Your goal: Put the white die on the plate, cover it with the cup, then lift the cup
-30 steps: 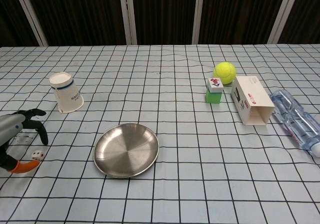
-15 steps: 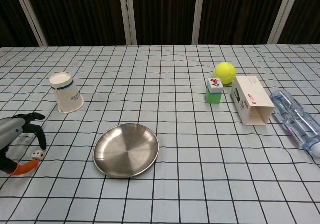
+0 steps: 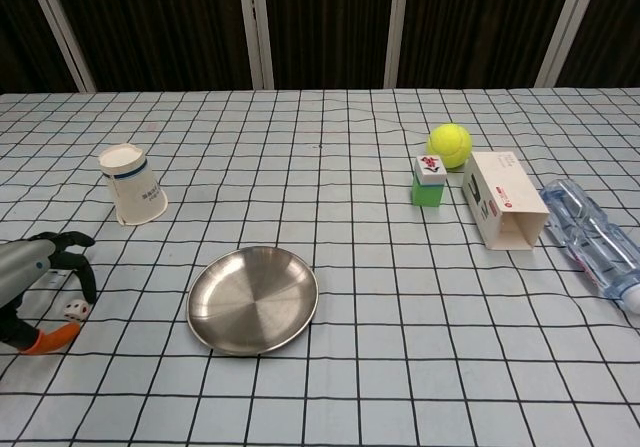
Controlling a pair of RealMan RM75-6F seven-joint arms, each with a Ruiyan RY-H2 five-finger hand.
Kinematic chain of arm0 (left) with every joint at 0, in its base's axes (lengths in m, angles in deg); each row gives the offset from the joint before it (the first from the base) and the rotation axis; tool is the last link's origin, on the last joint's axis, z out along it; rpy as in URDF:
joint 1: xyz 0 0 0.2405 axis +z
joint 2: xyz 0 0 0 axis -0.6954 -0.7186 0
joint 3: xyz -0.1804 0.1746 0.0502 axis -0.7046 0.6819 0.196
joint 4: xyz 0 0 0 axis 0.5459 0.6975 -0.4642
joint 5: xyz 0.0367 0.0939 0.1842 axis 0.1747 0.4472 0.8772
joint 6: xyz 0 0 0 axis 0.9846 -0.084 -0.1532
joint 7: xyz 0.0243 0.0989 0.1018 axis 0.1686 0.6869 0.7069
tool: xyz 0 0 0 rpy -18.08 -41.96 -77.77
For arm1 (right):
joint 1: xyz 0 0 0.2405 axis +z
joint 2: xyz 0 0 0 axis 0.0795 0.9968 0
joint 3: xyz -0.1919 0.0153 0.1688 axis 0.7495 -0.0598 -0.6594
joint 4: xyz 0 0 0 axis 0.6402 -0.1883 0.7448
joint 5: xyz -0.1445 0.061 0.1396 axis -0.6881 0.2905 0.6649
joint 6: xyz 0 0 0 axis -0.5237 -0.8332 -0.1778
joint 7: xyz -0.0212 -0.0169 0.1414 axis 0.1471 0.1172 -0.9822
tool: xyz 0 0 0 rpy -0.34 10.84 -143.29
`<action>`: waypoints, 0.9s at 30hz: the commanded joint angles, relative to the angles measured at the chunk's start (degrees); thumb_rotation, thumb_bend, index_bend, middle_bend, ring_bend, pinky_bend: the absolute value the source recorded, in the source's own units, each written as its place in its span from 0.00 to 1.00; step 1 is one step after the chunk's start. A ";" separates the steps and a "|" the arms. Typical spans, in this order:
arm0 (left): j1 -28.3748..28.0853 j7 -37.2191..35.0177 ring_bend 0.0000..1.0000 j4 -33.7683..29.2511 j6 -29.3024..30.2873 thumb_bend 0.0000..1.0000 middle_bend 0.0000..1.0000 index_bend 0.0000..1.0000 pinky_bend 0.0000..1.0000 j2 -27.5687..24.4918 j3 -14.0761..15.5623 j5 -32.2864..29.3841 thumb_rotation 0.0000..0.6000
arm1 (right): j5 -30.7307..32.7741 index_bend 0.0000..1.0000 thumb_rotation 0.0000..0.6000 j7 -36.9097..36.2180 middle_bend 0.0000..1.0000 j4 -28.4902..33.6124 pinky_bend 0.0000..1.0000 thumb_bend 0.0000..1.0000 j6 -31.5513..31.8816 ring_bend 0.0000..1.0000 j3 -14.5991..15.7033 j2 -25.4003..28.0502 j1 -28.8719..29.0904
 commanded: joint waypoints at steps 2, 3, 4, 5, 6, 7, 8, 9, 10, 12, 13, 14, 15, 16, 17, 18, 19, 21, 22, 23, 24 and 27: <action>0.00 -0.16 0.00 -0.07 0.30 0.51 0.07 0.49 0.06 -0.03 0.06 0.16 1.00 | 0.10 0.11 1.00 0.11 0.12 0.08 0.04 0.04 -0.04 0.12 -0.02 -0.04 0.01; 0.01 -0.20 0.00 -0.06 0.35 0.52 0.07 0.50 0.06 -0.03 0.06 0.18 1.00 | 0.12 0.11 1.00 0.10 0.12 0.07 0.04 0.04 -0.04 0.12 -0.02 -0.04 0.00; 0.03 -0.25 0.00 -0.02 0.44 0.52 0.07 0.50 0.06 -0.03 0.09 0.19 1.00 | 0.15 0.11 1.00 0.09 0.12 0.09 0.04 0.04 -0.01 0.12 -0.05 -0.03 0.00; 0.04 -0.30 0.00 0.01 0.44 0.52 0.08 0.51 0.06 -0.05 0.12 0.12 1.00 | 0.18 0.11 1.00 0.08 0.12 0.11 0.04 0.04 0.00 0.12 -0.06 -0.01 -0.01; 0.06 -0.33 0.00 0.02 0.44 0.52 0.08 0.51 0.06 -0.05 0.14 0.06 1.00 | 0.19 0.11 1.00 0.08 0.12 0.12 0.04 0.04 0.00 0.12 -0.05 -0.01 -0.03; 0.06 -0.28 0.00 0.10 0.44 0.52 0.08 0.51 0.06 -0.06 0.19 -0.03 1.00 | 0.19 0.11 1.00 0.06 0.12 0.16 0.04 0.04 0.02 0.12 -0.07 0.03 -0.03; 0.06 -0.22 0.00 0.14 0.43 0.52 0.08 0.51 0.06 -0.06 0.22 -0.09 1.00 | 0.21 0.11 1.00 0.06 0.12 0.18 0.04 0.04 0.03 0.12 -0.08 0.05 -0.03; 0.05 -0.22 0.00 0.15 0.42 0.52 0.08 0.51 0.06 -0.05 0.25 -0.17 1.00 | 0.24 0.11 1.00 0.07 0.12 0.20 0.04 0.04 0.01 0.12 -0.07 0.06 -0.04; 0.04 -0.27 0.00 0.13 0.43 0.52 0.08 0.52 0.06 -0.02 0.25 -0.20 1.00 | 0.26 0.11 1.00 0.10 0.12 0.23 0.04 0.04 -0.01 0.12 -0.06 0.07 -0.05; 0.00 -0.21 0.00 0.13 0.51 0.52 0.09 0.52 0.06 0.01 0.29 -0.15 1.00 | 0.34 0.11 1.00 0.13 0.12 0.26 0.04 0.04 -0.09 0.12 -0.05 0.07 -0.04; -0.01 -0.24 0.00 0.11 0.60 0.52 0.09 0.52 0.06 0.05 0.28 -0.10 1.00 | 0.40 0.11 1.00 0.14 0.12 0.28 0.04 0.04 -0.14 0.12 -0.06 0.08 -0.03; -0.03 -0.21 0.00 0.10 0.65 0.52 0.09 0.52 0.06 0.06 0.28 -0.06 1.00 | 0.42 0.11 1.00 0.15 0.12 0.28 0.04 0.04 -0.17 0.12 -0.06 0.08 -0.02; -0.04 -0.16 0.00 0.09 0.68 0.52 0.09 0.52 0.06 0.07 0.30 -0.04 1.00 | 0.43 0.11 1.00 0.15 0.12 0.29 0.04 0.04 -0.19 0.12 -0.05 0.08 -0.02; -0.05 -0.13 0.00 0.07 0.71 0.53 0.09 0.52 0.06 0.09 0.33 -0.02 1.00 | 0.43 0.11 1.00 0.18 0.12 0.35 0.04 0.04 -0.22 0.12 -0.07 0.07 0.02; -0.06 -0.13 0.00 0.03 0.73 0.53 0.09 0.52 0.06 0.09 0.34 0.01 1.00 | 0.45 0.11 1.00 0.20 0.12 0.40 0.04 0.04 -0.24 0.12 -0.08 0.08 0.03; -0.06 -0.26 0.00 -0.11 0.81 0.53 0.09 0.52 0.06 0.07 0.33 0.08 1.00 | 0.47 0.11 1.00 0.23 0.12 0.46 0.04 0.04 -0.32 0.12 -0.08 0.08 0.07; -0.05 -0.38 0.00 -0.19 0.87 0.54 0.09 0.52 0.06 0.06 0.31 0.15 1.00 | 0.48 0.11 1.00 0.24 0.12 0.49 0.04 0.04 -0.33 0.12 -0.09 0.08 0.08; -0.03 -0.90 0.00 -0.50 1.14 0.55 0.09 0.52 0.06 0.01 0.22 0.62 1.00 | 0.48 0.11 1.00 0.21 0.12 0.49 0.04 0.04 -0.32 0.12 -0.08 0.10 0.07; -0.01 -1.29 0.00 -0.81 1.41 0.55 0.09 0.52 0.06 -0.05 0.16 1.08 1.00 | 0.49 0.11 1.00 0.19 0.12 0.51 0.04 0.04 -0.30 0.12 -0.09 0.11 0.06; 0.03 -1.63 0.00 -1.12 1.71 0.55 0.09 0.52 0.06 -0.14 0.13 1.55 1.00 | 0.50 0.11 1.00 0.17 0.12 0.58 0.04 0.04 -0.30 0.12 -0.14 0.13 0.09; 0.10 -2.10 0.00 -1.65 2.21 0.56 0.09 0.52 0.06 -0.39 0.16 2.36 1.00 | 0.59 0.11 1.00 0.15 0.12 0.61 0.04 0.04 -0.36 0.12 -0.15 0.15 0.09; 0.14 -2.73 0.00 -2.94 3.03 0.56 0.09 0.53 0.06 -0.96 0.03 3.63 1.00 | 0.58 0.11 1.00 0.08 0.12 0.65 0.04 0.04 -0.37 0.12 -0.08 0.16 0.04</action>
